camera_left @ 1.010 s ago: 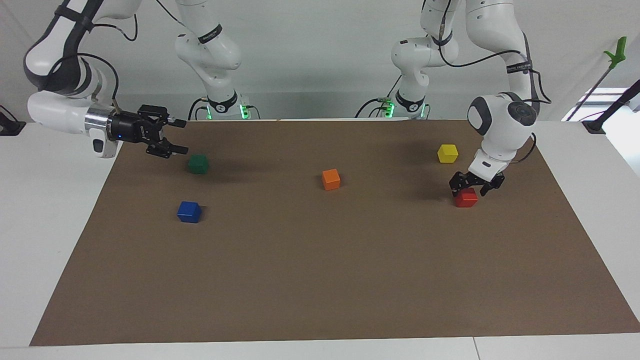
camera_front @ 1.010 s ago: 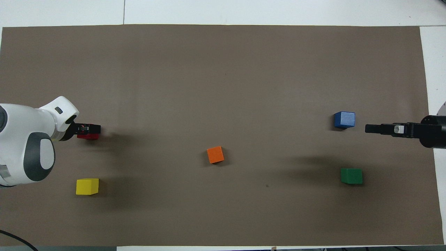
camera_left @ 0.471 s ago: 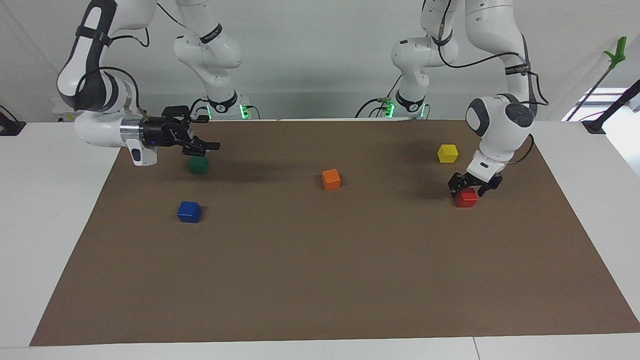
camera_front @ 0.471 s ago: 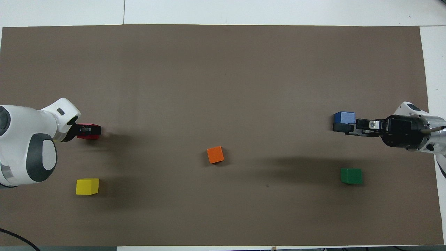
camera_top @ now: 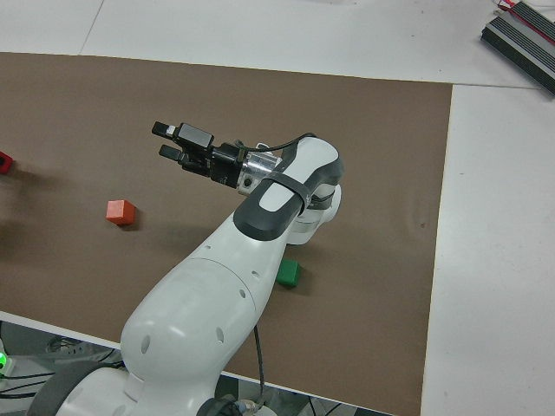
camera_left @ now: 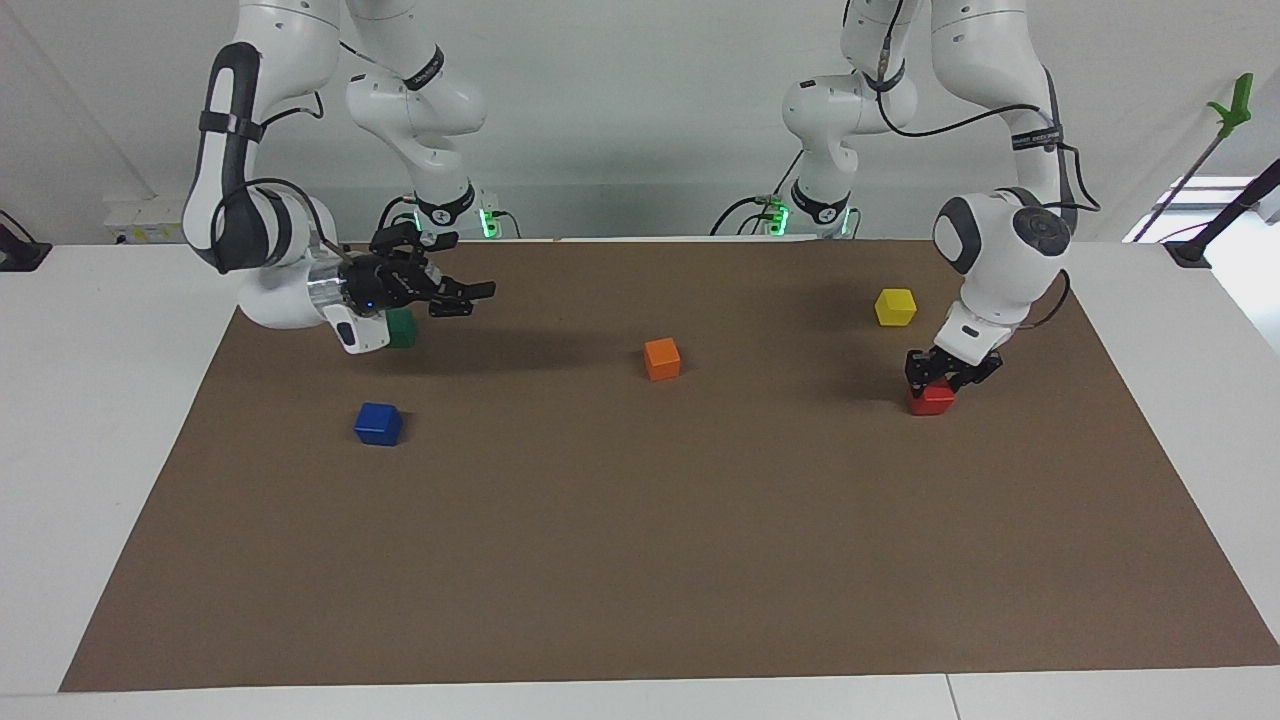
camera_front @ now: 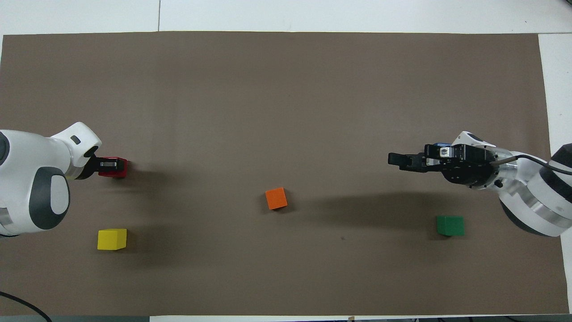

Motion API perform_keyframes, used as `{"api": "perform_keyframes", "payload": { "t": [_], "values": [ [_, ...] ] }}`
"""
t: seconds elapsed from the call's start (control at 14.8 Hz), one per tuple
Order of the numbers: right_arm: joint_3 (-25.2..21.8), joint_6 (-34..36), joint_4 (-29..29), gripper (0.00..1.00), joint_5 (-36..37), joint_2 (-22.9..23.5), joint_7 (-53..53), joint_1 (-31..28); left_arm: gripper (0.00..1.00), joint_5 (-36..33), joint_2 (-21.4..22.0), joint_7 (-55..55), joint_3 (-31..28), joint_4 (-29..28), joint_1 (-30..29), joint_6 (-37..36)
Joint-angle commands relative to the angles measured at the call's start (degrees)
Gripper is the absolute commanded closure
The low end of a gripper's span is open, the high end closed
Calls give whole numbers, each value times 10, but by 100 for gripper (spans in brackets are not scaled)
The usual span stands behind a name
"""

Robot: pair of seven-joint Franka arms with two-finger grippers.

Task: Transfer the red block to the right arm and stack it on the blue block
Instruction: 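Lift the red cube with the left gripper while the right gripper approaches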

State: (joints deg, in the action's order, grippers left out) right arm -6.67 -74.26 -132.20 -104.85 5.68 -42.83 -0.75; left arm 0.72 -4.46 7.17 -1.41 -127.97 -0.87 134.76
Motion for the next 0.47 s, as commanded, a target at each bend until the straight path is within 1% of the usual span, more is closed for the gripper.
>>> {"api": "perform_keyframes", "payload": {
  "t": [0.0, 0.13, 0.27, 0.34, 0.4],
  "values": [
    [0, 16, -1, 0, -67, 24, -10, 35, 86, -12, 9, -55, 1, 63, 5, -85],
    [1, 21, -1, 0, -129, 44, -15, 76, 86, -12, 11, -173, 4, 96, 24, -120],
    [2, 25, -1, 0, -200, 52, -14, 124, 84, -9, 11, -258, 4, 120, 55, -142],
    [3, 25, -1, 0, -236, 55, -14, 145, 84, 1, 10, -318, 5, 143, 60, -161],
    [3, 19, -1, 0, -262, 55, -14, 167, 84, 37, 6, -391, 5, 168, 60, -182]
  ]
}}
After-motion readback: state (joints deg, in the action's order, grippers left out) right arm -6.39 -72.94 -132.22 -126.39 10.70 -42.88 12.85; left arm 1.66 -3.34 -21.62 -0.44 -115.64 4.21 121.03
